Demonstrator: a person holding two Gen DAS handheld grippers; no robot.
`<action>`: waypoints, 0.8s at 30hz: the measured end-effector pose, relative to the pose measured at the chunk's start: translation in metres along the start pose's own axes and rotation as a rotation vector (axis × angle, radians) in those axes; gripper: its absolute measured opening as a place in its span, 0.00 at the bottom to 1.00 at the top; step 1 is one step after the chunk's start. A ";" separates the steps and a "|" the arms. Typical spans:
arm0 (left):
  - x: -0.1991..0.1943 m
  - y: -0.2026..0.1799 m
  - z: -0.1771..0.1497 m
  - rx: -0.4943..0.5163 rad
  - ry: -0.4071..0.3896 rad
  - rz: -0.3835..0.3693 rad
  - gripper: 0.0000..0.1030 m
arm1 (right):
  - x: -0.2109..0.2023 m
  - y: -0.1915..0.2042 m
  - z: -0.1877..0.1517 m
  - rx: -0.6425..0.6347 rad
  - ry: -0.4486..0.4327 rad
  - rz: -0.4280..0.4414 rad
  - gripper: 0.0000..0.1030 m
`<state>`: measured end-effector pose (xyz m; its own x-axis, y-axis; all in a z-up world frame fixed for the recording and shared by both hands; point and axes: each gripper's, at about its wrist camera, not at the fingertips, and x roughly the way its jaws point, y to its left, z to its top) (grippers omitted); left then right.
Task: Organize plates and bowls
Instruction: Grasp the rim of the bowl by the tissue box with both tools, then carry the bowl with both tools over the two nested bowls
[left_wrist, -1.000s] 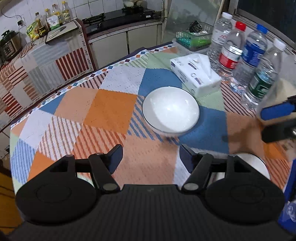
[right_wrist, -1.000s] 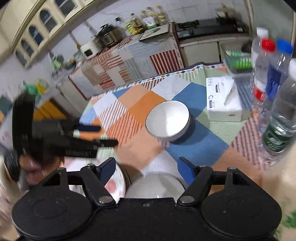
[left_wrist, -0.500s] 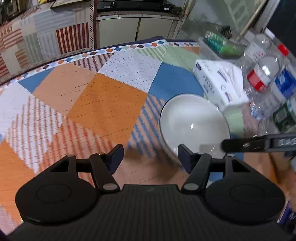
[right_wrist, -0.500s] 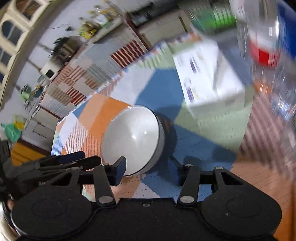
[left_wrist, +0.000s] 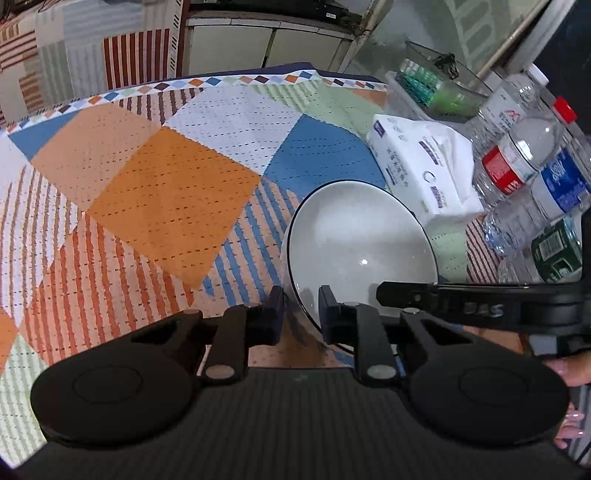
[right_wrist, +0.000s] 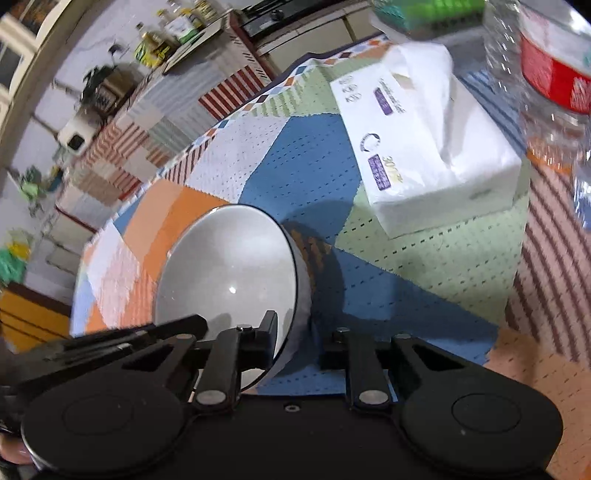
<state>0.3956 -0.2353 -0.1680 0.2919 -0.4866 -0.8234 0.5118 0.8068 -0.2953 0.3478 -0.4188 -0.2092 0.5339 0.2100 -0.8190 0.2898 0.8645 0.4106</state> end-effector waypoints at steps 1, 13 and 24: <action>-0.002 -0.002 -0.001 -0.001 0.007 0.002 0.17 | 0.000 0.004 0.000 -0.030 0.002 -0.026 0.17; -0.075 -0.034 -0.037 -0.028 0.034 -0.040 0.17 | -0.086 0.029 -0.027 -0.184 -0.120 -0.055 0.15; -0.134 -0.064 -0.087 -0.040 0.091 -0.105 0.17 | -0.160 0.032 -0.083 -0.167 -0.166 -0.003 0.15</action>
<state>0.2535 -0.1928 -0.0810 0.1633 -0.5379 -0.8270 0.5025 0.7667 -0.3995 0.2057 -0.3866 -0.0986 0.6606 0.1417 -0.7373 0.1630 0.9316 0.3250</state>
